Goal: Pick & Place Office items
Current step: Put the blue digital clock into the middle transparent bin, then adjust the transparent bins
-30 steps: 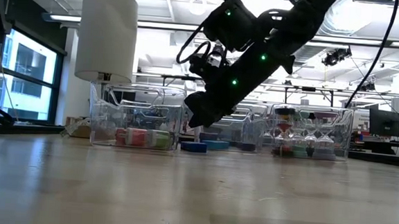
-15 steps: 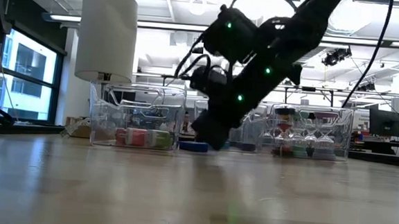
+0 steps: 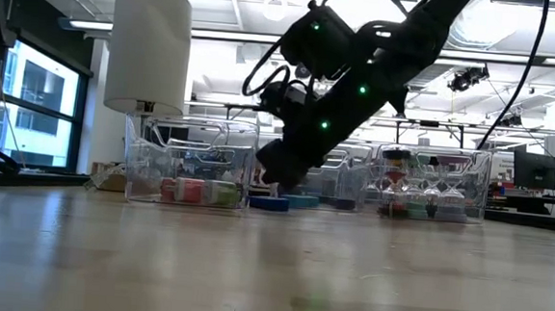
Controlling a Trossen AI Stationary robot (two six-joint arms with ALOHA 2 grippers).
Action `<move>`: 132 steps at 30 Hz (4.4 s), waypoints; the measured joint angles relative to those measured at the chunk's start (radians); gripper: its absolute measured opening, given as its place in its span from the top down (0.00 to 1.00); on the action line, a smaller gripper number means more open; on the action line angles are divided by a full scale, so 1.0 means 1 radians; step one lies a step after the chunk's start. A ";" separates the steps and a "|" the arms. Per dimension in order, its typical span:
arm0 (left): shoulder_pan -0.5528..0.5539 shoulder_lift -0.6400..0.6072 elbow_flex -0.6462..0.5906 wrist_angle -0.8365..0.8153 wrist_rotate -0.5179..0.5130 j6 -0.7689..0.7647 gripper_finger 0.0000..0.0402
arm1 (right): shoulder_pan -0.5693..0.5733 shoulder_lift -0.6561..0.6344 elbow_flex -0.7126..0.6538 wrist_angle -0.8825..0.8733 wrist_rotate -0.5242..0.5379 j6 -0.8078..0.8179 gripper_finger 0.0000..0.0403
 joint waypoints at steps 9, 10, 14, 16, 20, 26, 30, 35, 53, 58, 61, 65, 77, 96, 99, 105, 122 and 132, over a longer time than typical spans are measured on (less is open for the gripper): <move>0.000 0.000 0.000 0.000 0.000 0.000 0.14 | -0.024 0.040 0.003 0.012 -0.084 0.038 0.99; 0.000 0.000 0.000 0.000 0.000 0.001 0.14 | -0.027 0.055 -0.002 0.017 -0.073 0.047 0.99; 0.000 0.000 -0.001 0.001 -0.001 0.004 0.14 | -0.028 0.089 0.003 0.014 -0.068 0.061 1.00; 0.000 0.000 -0.001 0.003 0.000 0.004 0.14 | -0.030 0.099 0.003 0.018 -0.059 0.061 1.00; 0.000 0.000 -0.001 0.004 0.001 0.006 0.14 | -0.029 0.100 0.003 0.026 -0.062 0.061 1.00; 0.000 0.000 -0.001 0.004 0.002 0.008 0.14 | -0.008 0.077 0.002 0.016 -0.051 0.048 1.00; 0.000 0.000 -0.001 0.004 0.003 0.007 0.14 | -0.007 0.069 0.000 0.003 -0.059 0.055 1.00; 0.000 0.000 -0.001 0.012 0.003 0.001 0.14 | 0.010 0.069 0.000 -0.004 -0.047 0.054 1.00; 0.006 0.000 -0.001 0.020 -0.035 0.000 0.14 | 0.126 -0.100 0.001 -0.131 0.003 0.080 1.00; 0.043 0.000 -0.001 0.013 -0.072 0.000 0.14 | 0.189 -0.189 0.003 -0.222 0.037 0.131 0.99; 0.075 0.000 -0.001 0.015 -0.075 -0.001 0.14 | 0.221 -0.234 0.002 -0.300 0.045 0.196 0.99; 0.127 0.005 -0.002 0.015 -0.086 -0.024 0.14 | 0.269 -0.298 0.002 -0.427 0.060 0.290 0.99; 0.325 0.097 -0.101 0.060 -0.188 0.123 0.14 | 0.396 -0.330 0.002 -0.579 0.129 0.474 0.99; 0.682 0.115 -0.210 0.238 -0.291 0.367 0.14 | 0.487 -0.330 0.002 -0.601 0.161 0.619 0.99; 0.723 0.115 -0.210 0.289 -0.289 0.402 0.14 | 0.500 -0.330 0.002 -0.601 0.162 0.636 0.99; 0.779 0.115 -0.210 0.388 -0.287 0.466 0.14 | 0.524 -0.330 0.002 -0.601 0.162 0.678 0.99; 0.928 0.113 -0.210 0.586 -0.179 0.719 0.14 | 0.546 -0.329 0.002 -0.600 0.162 0.729 0.99; 0.927 0.112 -0.210 0.589 -0.166 0.725 0.14 | 0.565 -0.329 0.002 -0.600 0.170 0.730 0.99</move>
